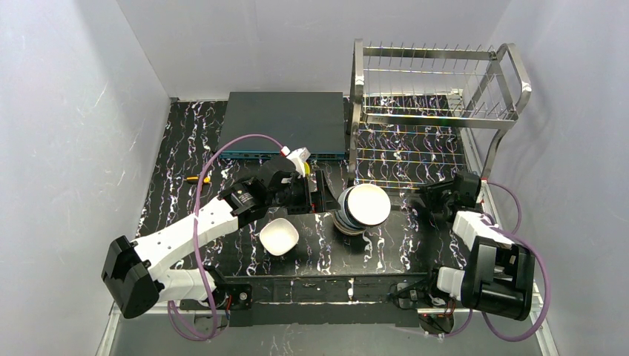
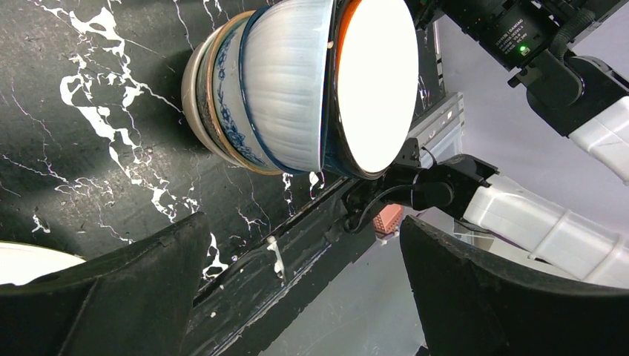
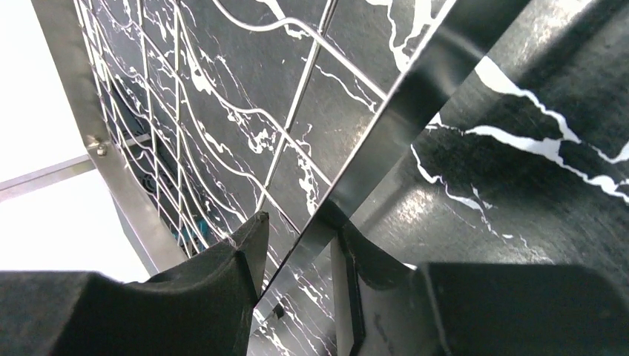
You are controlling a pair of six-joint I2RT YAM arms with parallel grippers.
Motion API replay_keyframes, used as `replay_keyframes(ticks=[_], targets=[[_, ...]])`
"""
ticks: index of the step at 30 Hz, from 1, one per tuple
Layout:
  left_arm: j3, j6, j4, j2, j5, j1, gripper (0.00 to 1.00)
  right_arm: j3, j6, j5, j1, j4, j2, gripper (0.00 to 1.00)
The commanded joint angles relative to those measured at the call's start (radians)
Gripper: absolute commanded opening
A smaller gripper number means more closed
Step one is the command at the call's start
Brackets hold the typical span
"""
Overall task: Load the bowls into the dish rack
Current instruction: Move the dish rack to the center of the board.
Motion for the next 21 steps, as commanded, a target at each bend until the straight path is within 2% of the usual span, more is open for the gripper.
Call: replay_keyframes(ticks=[1,5,8,9,12,19,21], targets=[[-0.01,0.007,-0.011,-0.034,-0.006,0.002,0.98,0.012,-0.005,-0.056,0.028,0.067,-0.078,0.27],[0.0,0.018,-0.023,-0.035,-0.002,0.002,0.98,0.013,-0.011,-0.069,0.048,0.05,-0.103,0.28],[0.005,0.025,-0.038,-0.035,-0.008,0.003,0.98,0.036,-0.05,-0.069,0.062,0.005,-0.127,0.34],[0.006,0.026,-0.04,-0.035,-0.01,0.002,0.98,0.051,-0.075,-0.069,0.066,-0.016,-0.131,0.38],[0.009,0.025,-0.043,-0.035,-0.007,0.002,0.98,0.107,-0.164,-0.101,0.071,-0.099,-0.141,0.64],[0.014,0.014,-0.036,-0.011,0.015,0.002,0.98,0.188,-0.382,-0.26,0.083,-0.28,-0.238,0.92],[0.01,0.002,-0.018,0.003,0.033,0.001,0.98,0.187,-0.419,-0.318,0.089,-0.297,-0.266,0.95]])
